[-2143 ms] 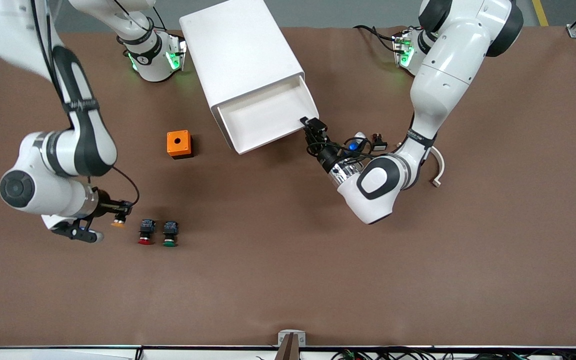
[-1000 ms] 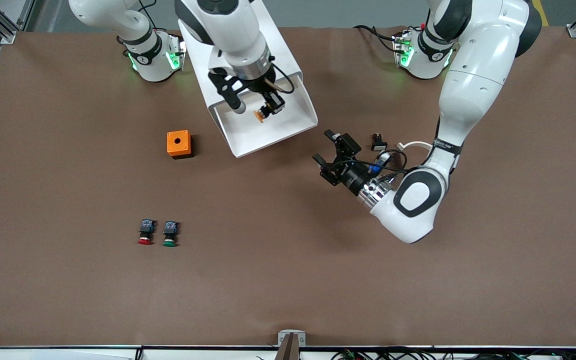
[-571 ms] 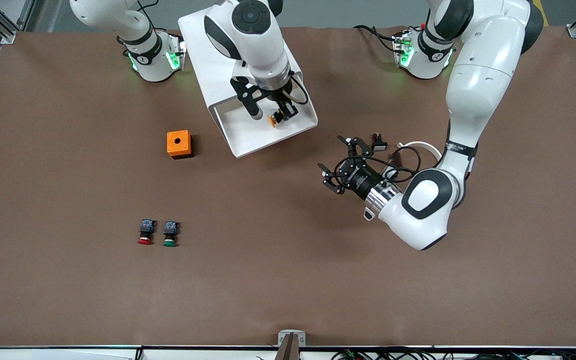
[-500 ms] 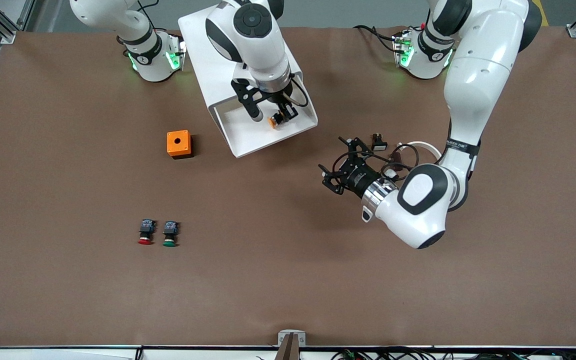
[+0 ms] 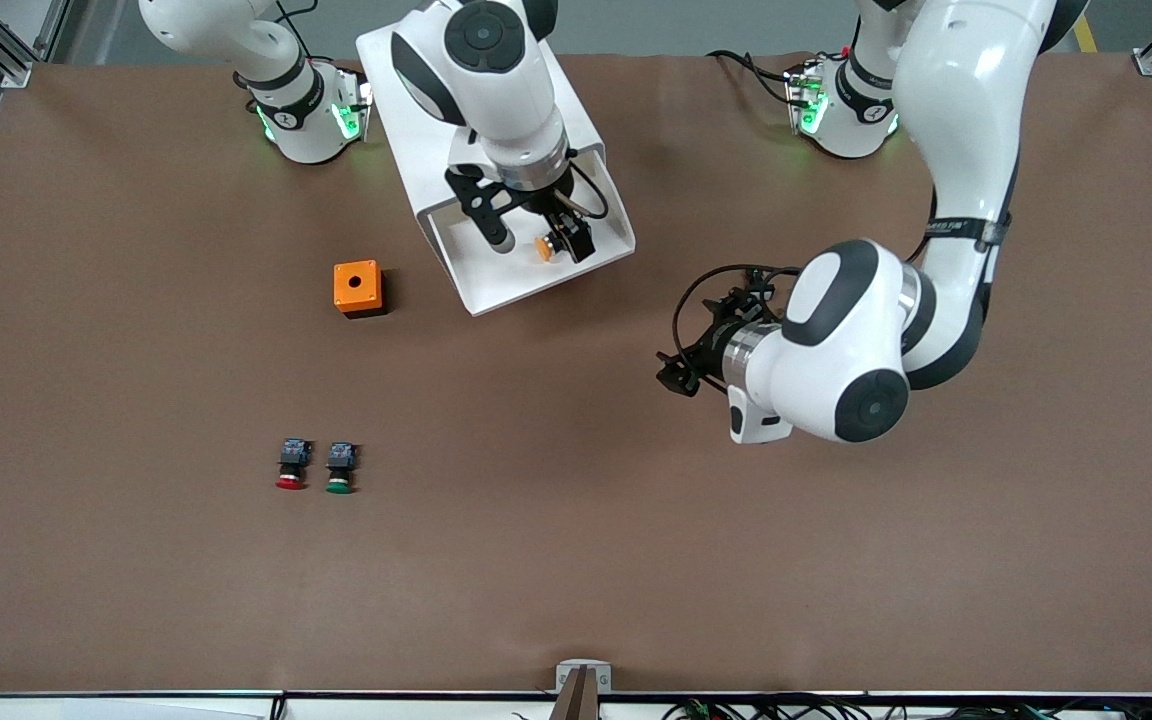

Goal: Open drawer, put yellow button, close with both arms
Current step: 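Release the yellow button into the drawer and withdraw the right gripper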

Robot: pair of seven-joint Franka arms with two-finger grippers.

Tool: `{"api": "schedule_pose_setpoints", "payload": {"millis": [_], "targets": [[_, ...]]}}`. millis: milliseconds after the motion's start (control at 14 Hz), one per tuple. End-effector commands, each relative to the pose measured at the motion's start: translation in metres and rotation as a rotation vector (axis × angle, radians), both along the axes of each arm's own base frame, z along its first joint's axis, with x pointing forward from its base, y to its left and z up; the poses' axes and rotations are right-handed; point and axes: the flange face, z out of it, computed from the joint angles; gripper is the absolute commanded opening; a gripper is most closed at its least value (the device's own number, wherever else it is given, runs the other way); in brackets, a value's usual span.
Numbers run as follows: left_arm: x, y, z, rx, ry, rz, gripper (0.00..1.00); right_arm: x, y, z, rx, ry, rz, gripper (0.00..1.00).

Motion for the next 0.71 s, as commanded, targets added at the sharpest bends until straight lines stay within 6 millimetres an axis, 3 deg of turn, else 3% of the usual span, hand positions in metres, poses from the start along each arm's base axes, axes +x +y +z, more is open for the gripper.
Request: {"api": "schedule_pose_setpoints", "payload": {"millis": [0,286,500,643], "targets": [[0.0,0.002,0.018,0.036,-0.111,-0.039,1.0,0.042,-0.046,0.027,-0.011,-0.005,0.185,1.0],[0.001,-0.016,0.015,0.152,-0.27,-0.103,1.0,0.11,-0.166,0.043,-0.012,0.028,0.48,1.0],[0.007,-0.016,0.007,0.14,-0.301,-0.122,1.0,0.145,-0.26,0.059,-0.002,0.052,0.639,1.0],[0.007,-0.017,0.008,0.126,-0.312,-0.15,1.0,0.158,-0.312,0.072,-0.001,0.055,0.729,1.0]]}}
